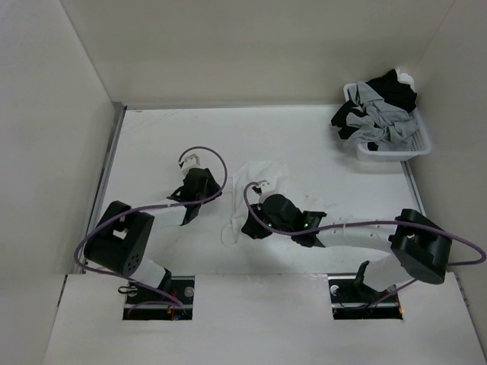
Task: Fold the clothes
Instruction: Flatten the tank top out
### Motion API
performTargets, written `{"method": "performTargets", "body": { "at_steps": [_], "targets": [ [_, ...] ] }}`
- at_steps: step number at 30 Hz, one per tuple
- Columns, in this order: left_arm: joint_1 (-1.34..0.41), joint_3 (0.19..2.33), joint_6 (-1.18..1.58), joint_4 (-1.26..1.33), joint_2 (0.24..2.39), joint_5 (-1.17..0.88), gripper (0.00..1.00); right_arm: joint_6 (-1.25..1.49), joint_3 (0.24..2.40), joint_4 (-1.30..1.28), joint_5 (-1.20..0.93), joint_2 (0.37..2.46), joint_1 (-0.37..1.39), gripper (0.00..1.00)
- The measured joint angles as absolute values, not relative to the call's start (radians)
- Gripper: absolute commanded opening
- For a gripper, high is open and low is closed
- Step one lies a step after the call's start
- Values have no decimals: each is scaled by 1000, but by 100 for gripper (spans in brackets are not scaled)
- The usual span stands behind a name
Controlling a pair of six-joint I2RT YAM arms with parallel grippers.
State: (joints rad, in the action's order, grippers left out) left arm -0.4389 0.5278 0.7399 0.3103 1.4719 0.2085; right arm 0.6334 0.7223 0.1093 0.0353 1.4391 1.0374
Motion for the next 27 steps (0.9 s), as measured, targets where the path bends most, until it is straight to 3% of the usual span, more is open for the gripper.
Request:
{"method": "performTargets", "body": {
  "at_steps": [4, 9, 11, 20, 27],
  "targets": [
    [-439, 592, 734, 318, 1567, 233, 38, 637, 722, 165, 51, 1467, 1083, 36],
    [-439, 645, 725, 344, 1641, 246, 11, 636, 743, 196, 68, 1563, 1138, 40],
    [-431, 648, 724, 345, 1649, 251, 6, 631, 763, 196, 76, 1607, 1156, 41],
    [-410, 627, 736, 337, 1626, 272, 3, 593, 886, 202, 176, 1747, 1185, 44],
    [-400, 604, 749, 348, 1612, 258, 3, 567, 985, 161, 239, 1834, 1218, 39]
  ]
}}
